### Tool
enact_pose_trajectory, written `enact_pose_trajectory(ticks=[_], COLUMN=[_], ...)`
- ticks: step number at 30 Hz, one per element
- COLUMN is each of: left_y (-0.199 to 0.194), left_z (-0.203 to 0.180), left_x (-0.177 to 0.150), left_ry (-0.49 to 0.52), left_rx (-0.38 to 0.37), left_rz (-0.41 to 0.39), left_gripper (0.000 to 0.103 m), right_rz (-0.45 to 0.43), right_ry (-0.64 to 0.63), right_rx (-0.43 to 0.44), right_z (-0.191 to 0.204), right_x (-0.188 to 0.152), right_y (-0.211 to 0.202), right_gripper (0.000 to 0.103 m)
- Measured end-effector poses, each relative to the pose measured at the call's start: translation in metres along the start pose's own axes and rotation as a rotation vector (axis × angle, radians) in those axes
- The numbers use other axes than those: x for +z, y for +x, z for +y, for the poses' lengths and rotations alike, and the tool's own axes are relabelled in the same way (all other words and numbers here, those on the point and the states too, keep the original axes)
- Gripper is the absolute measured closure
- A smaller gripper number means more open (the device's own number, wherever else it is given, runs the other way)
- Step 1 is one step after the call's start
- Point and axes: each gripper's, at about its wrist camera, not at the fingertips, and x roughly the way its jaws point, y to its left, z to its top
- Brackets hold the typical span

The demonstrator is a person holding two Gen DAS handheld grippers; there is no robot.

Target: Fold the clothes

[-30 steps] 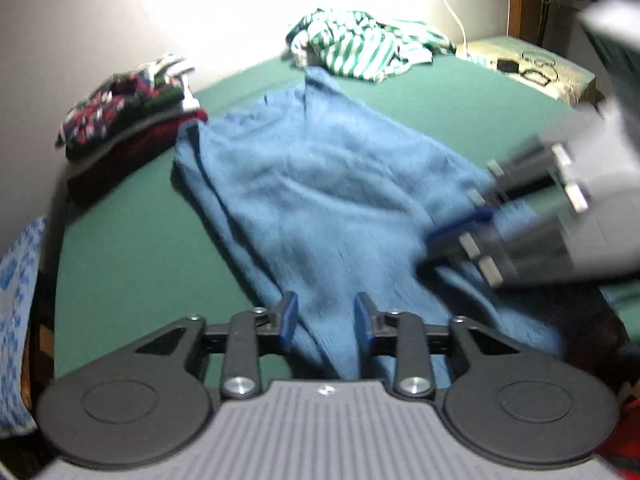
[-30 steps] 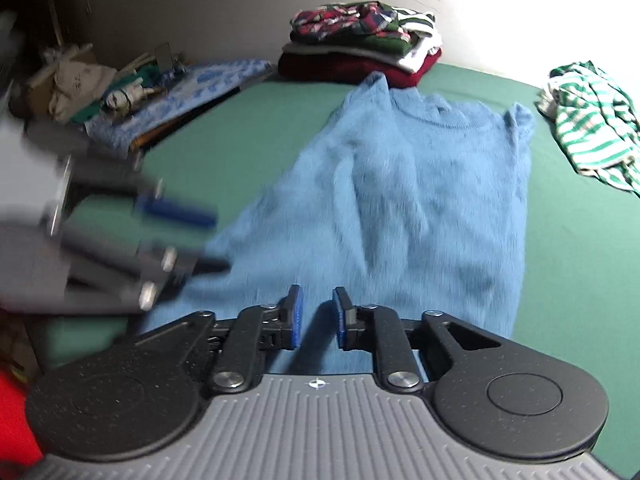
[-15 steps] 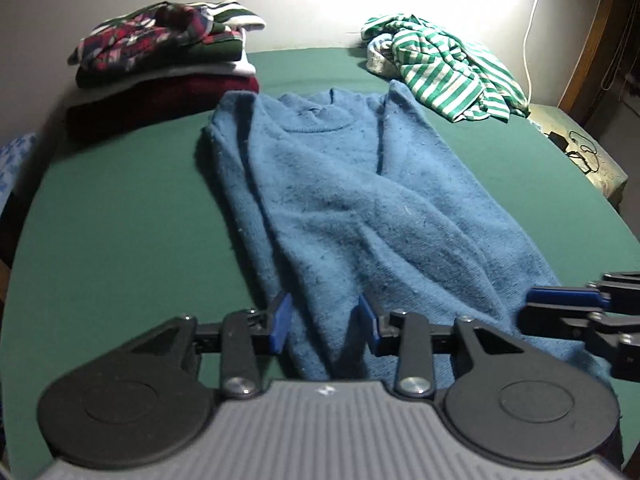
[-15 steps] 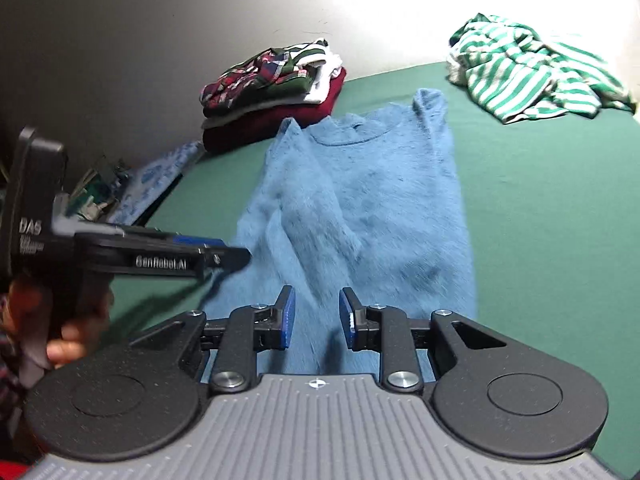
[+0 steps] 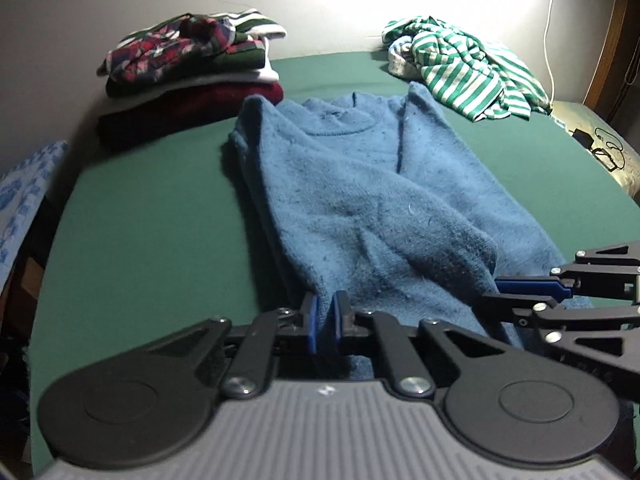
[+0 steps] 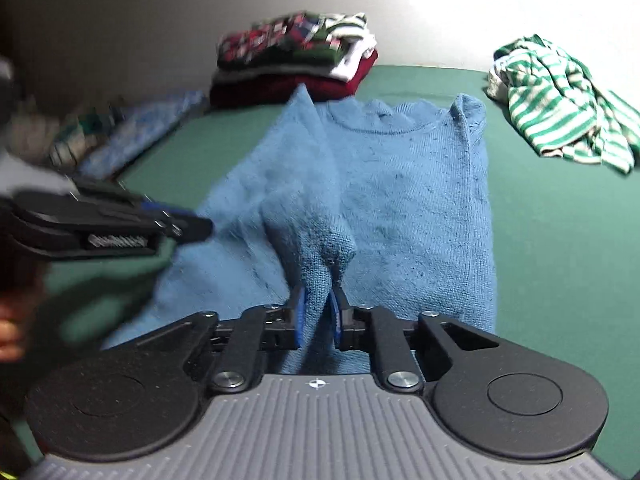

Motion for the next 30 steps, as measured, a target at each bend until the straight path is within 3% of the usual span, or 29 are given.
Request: enact_pose_trajectory(ticks=[3, 5, 6, 7, 12, 15, 19, 21, 26, 30], left_y=[0.003, -0.007, -0.013, -0.018, -0.027, -0.02, -0.018, -0.021, -0.036, -0.054], left_z=[-0.005, -0.002, -0.001, -0.001, -0.01, -0.015, -0.017, -0.016, -0.018, -0.022], left_x=[0.0, 0.002, 0.002, 0.001, -0.014, -0.021, -0.027, -0.029, -0.034, -0.033], left_ry=[0.005, -0.019, -0.028, -0.036, -0.04, -0.052, -0.083, -0.091, -0.084, -0.074], left_rx=[0.023, 0.003, -0.004, -0.008, -0.019, -0.029, -0.025, -0.014, 0.027, 0.061], left_rz=[0.006, -0.007, -0.013, -0.02, 0.012, 0.043, 0.047, 0.045, 0.026, -0.002], left_gripper=[0.093, 0.081, 0.068, 0.065, 0.069, 0.071, 0.092, 0.094, 0.094, 0.092], right_rz=[0.005, -0.01, -0.019, -0.01, 0.045, 0.079, 0.065, 0.064, 0.045, 0.039], right_ry=[-0.056, -0.055, -0.054, -0.043, -0.088, -0.101, -0.126, -0.149, -0.232, -0.246], right_rx=[-0.041, -0.018, -0.004, 0.015, 0.131, 0.125, 0.117, 0.123, 0.134, 0.227], right_z=[0.006, 0.005, 0.005, 0.006, 0.02, 0.029, 0.037, 0.039, 0.04, 0.042], right_x=[0.0, 0.002, 0.003, 0.001, -0.016, -0.027, -0.031, -0.033, -0.039, -0.039], right_y=[-0.002, -0.014, -0.021, -0.026, -0.038, -0.031, -0.031, -0.033, -0.041, -0.054], right_gripper=[0.078, 0.078, 0.078, 0.077, 0.078, 0.077, 0.078, 0.081, 0.076, 0.079])
